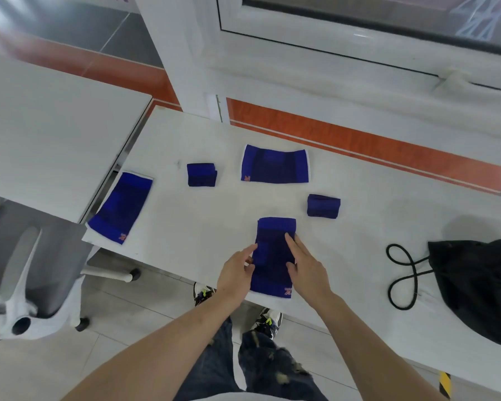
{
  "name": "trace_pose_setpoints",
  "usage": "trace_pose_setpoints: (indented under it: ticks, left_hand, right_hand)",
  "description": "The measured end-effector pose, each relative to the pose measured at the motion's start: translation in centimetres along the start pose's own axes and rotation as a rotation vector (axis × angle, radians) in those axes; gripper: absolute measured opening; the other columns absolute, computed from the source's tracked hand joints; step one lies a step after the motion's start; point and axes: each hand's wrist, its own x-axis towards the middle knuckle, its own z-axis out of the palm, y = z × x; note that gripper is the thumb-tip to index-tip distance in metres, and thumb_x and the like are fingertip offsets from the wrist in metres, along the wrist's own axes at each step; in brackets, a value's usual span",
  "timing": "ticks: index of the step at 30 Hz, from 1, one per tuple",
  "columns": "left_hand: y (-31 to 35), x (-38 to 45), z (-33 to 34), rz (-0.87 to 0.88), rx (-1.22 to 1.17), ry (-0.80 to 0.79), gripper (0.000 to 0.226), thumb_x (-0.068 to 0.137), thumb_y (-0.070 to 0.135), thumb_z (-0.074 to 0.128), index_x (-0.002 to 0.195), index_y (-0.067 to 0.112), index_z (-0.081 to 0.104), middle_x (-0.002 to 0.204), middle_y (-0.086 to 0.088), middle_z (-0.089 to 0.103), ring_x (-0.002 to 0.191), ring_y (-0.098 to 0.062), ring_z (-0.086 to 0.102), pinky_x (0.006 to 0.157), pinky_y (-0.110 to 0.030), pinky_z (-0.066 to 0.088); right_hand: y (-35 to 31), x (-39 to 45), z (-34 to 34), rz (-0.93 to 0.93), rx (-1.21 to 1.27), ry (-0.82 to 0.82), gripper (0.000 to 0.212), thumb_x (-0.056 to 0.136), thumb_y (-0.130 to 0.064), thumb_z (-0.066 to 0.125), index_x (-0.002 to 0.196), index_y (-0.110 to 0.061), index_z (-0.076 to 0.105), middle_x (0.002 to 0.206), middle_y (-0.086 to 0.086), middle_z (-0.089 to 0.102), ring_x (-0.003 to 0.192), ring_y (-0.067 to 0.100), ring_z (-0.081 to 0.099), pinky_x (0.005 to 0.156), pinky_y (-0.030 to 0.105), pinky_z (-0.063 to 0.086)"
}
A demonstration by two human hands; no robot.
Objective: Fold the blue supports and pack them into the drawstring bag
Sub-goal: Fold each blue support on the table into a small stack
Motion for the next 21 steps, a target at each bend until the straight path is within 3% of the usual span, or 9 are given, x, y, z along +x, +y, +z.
trace_pose_setpoints:
  ticks: [5,11,15,21]
  left_hand:
    - [-0.9,0.4,0.3,0.032,0.14,-0.002,0.056,0.103,0.01,0.044,0.149,0.04,0.042,0.114,0.009,0.057,0.096,-0.003,0.057,0.071,-0.013,0.045]
    - [-1.6,0.5,0.6,0.062,0.259,-0.006,0.054,0.105,0.02,0.049,0.153,0.039,0.034,0.12,0.009,0.045,0.097,-0.006,0.055,0.086,-0.024,0.051]
    - [-1.9,0.6,0.6,0.107,0.31,-0.04,0.058,0.104,0.02,0.049,0.155,0.039,0.031,0.124,0.009,0.043,0.103,-0.007,0.053,0.089,-0.03,0.054]
    - [-1.7,0.7,0.8,0.14,0.611,-0.086,0.066,0.101,0.031,0.057,0.156,0.043,0.022,0.119,0.002,0.035,0.106,-0.017,0.04,0.083,-0.035,0.053]
  right_hand:
    - [0.4,0.3,0.7,0.034,-0.052,-0.06,0.077,0.102,-0.022,0.052,0.163,-0.039,0.009,0.172,-0.017,0.005,0.087,0.015,0.066,0.073,0.03,0.054]
    - [-0.2,0.4,0.5,0.062,-0.153,-0.071,0.075,0.102,-0.03,0.053,0.163,-0.036,0.01,0.172,-0.015,0.006,0.105,0.019,0.066,0.071,0.029,0.05]
    - [0.2,0.5,0.6,0.032,-0.168,-0.07,0.073,0.104,-0.033,0.053,0.163,-0.037,0.011,0.172,-0.015,0.005,0.106,0.017,0.066,0.076,0.031,0.055]
    - [0.4,0.9,0.6,0.009,-0.272,-0.067,0.069,0.104,-0.04,0.052,0.162,-0.035,0.015,0.17,-0.008,0.009,0.124,0.022,0.056,0.08,0.035,0.055]
